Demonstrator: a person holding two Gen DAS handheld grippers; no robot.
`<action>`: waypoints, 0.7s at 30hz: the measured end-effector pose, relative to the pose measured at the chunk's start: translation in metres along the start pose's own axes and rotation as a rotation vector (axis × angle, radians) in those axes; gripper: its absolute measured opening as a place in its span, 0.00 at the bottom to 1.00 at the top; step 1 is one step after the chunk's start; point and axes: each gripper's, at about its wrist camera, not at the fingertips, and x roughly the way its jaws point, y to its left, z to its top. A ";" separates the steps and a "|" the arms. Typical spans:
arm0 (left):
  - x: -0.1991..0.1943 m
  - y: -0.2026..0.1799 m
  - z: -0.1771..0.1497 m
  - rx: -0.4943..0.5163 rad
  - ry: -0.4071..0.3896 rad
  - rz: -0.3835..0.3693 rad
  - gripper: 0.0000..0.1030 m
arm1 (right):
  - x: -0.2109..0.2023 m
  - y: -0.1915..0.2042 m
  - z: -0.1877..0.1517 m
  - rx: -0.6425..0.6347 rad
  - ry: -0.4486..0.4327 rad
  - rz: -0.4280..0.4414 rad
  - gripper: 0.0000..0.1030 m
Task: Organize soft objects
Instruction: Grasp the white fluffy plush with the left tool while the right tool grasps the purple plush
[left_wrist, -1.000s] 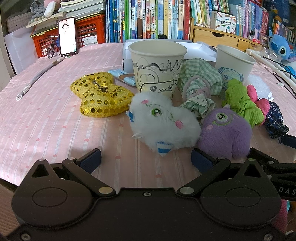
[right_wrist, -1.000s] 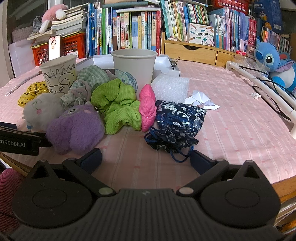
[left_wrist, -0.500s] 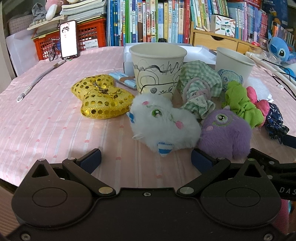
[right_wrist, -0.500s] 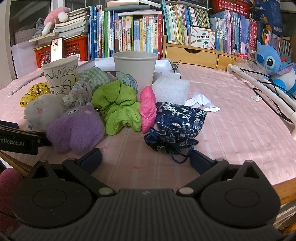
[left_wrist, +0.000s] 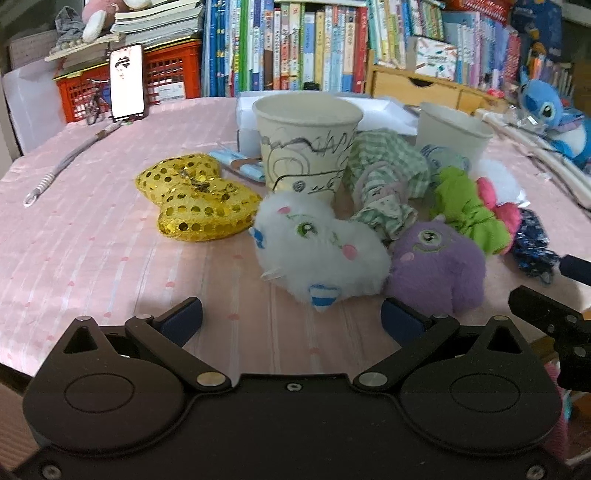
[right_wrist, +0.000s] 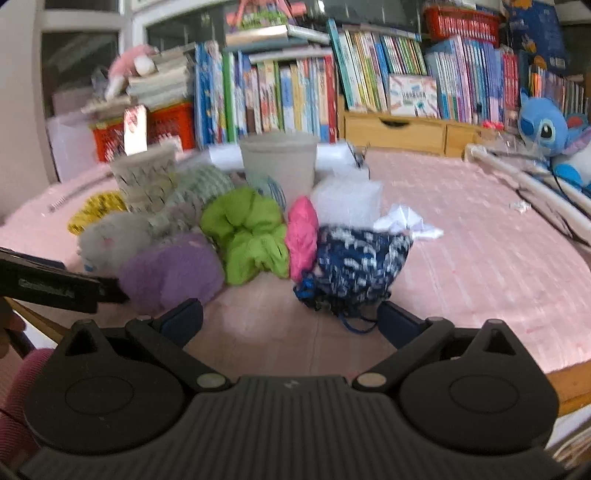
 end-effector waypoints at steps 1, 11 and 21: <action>-0.003 0.001 0.000 0.000 -0.009 -0.011 0.99 | -0.003 0.001 0.001 -0.014 -0.022 0.013 1.00; -0.021 0.002 0.009 0.014 -0.086 -0.063 0.79 | 0.001 0.035 0.005 -0.116 -0.053 0.113 0.82; -0.005 0.006 0.020 -0.022 -0.076 -0.088 0.74 | 0.021 0.064 0.001 -0.206 -0.033 0.179 0.81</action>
